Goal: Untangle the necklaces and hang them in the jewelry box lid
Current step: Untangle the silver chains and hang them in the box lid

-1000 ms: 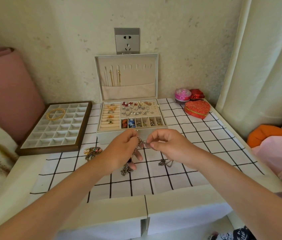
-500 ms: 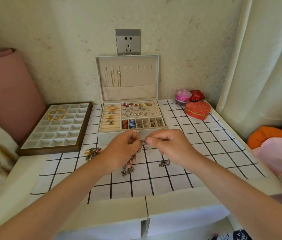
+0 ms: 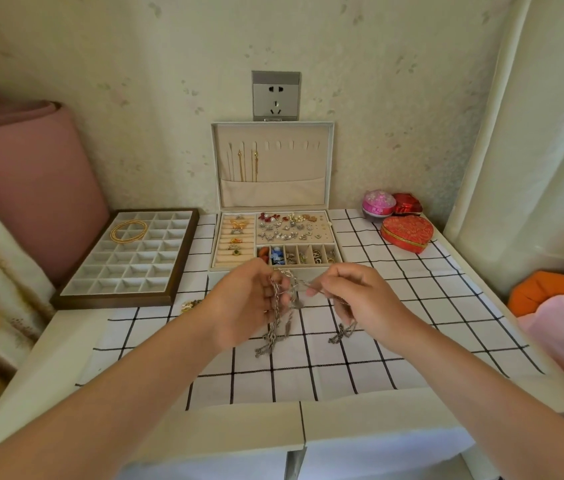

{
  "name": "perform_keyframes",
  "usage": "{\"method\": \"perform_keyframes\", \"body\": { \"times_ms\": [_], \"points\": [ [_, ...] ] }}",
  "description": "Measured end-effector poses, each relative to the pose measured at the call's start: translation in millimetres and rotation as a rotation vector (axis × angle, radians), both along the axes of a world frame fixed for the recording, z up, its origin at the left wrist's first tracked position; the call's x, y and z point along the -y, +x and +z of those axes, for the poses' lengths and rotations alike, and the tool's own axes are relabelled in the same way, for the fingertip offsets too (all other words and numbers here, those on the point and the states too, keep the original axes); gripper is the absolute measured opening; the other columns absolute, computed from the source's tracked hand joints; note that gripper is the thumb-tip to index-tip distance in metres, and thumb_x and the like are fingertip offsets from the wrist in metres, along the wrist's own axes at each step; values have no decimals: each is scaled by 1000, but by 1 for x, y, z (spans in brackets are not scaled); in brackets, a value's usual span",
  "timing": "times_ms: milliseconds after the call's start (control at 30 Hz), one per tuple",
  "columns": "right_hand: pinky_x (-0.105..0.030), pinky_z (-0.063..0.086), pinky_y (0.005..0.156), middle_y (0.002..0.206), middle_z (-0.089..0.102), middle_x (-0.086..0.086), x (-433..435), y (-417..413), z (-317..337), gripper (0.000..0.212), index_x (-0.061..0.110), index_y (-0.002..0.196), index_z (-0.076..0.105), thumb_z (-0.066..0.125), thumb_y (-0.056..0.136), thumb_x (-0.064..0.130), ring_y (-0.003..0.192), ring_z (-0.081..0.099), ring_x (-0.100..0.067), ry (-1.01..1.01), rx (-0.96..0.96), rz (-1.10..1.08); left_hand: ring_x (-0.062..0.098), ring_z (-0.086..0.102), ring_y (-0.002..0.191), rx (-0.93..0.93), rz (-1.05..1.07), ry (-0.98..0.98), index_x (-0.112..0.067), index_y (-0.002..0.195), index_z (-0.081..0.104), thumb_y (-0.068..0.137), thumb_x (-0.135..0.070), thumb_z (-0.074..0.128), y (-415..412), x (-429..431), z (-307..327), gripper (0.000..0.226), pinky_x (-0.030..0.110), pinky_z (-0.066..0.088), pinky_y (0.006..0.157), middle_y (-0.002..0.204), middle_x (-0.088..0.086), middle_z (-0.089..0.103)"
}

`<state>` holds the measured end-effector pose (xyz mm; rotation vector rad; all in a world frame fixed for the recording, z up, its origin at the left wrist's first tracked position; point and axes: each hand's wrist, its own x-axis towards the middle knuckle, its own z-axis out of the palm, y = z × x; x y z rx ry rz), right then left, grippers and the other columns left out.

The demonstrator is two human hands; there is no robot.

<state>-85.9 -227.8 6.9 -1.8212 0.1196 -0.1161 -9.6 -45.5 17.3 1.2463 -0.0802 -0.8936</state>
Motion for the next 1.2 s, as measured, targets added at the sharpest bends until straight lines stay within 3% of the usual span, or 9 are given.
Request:
{"method": "perform_keyframes", "body": {
  "times_ms": [133, 300, 433, 533, 733, 867, 1033, 1133, 1200],
  "points": [
    [-11, 35, 52, 79, 68, -17, 7, 2, 2, 29, 10, 72, 71, 49, 90, 14, 61, 49, -15, -25, -56, -124, 19, 49, 64, 58, 60, -73, -21, 67, 38, 95, -24, 39, 10, -5, 3, 28, 39, 38, 89, 63, -1, 46],
    [-24, 37, 62, 69, 59, -5, 10, 4, 3, 30, 8, 73, 71, 47, 91, 15, 64, 52, -11, -49, -139, -180, 19, 61, 71, 248, 184, 34, -15, 75, 52, 103, -18, 44, 12, -7, 4, 29, 35, 40, 96, 42, -8, 38],
    [-18, 31, 46, 49, 53, 7, 6, 1, 6, 31, 1, 79, 69, 45, 94, 15, 47, 41, -8, -105, -136, -193, 16, 46, 54, 96, 254, -187, -12, 77, 53, 103, -21, 45, 10, -6, 7, 29, 32, 48, 85, 38, -7, 27],
    [-26, 23, 46, 53, 42, -4, 6, 1, 5, 33, 8, 69, 66, 47, 92, 20, 51, 31, -20, -94, -143, -221, 12, 34, 44, 21, 280, -276, -12, 76, 54, 103, -23, 45, 10, -6, 9, 30, 31, 51, 75, 42, -7, 26],
    [-23, 30, 51, 54, 43, 2, 5, 4, 2, 37, -8, 71, 52, 55, 92, 22, 46, 38, -6, -216, -103, -268, 7, 25, 41, 17, 286, -212, -12, 97, 54, 99, -13, 52, 12, -5, 9, 3, 18, 38, 40, 57, -4, 35],
    [-9, 33, 51, 49, 30, 7, 4, 5, 0, 50, 15, 55, 35, 70, 88, 30, 49, 30, -10, -218, -11, -266, 10, 40, 46, 138, 294, -57, -8, 109, 53, 99, -14, 54, 13, -4, 4, 12, 22, 45, 42, 58, -3, 42],
    [-8, 43, 62, 70, 49, -30, 8, 4, -2, 49, 4, 54, 40, 69, 91, 18, 66, 49, -18, -69, 121, -232, 13, 43, 47, 199, 243, 227, -13, 122, 56, 102, -17, 51, 19, -11, -5, 21, 37, 61, 62, 57, -1, 33],
    [-16, 40, 50, 80, 69, -17, 4, 2, 3, 48, 21, 47, 51, 67, 93, 19, 69, 61, -16, 1, 139, -209, 14, 45, 50, 229, 214, 330, -11, 111, 58, 101, -21, 51, 18, -11, -6, 15, 34, 58, 56, 62, 3, 37],
    [-17, 38, 47, 83, 73, -10, 5, 1, 6, 48, 24, 49, 54, 64, 95, 17, 60, 59, -18, 46, 155, -188, 15, 45, 52, 209, 207, 307, -10, 87, 56, 101, -22, 50, 16, -10, -4, 20, 31, 55, 52, 61, 3, 43]
  ]
}}
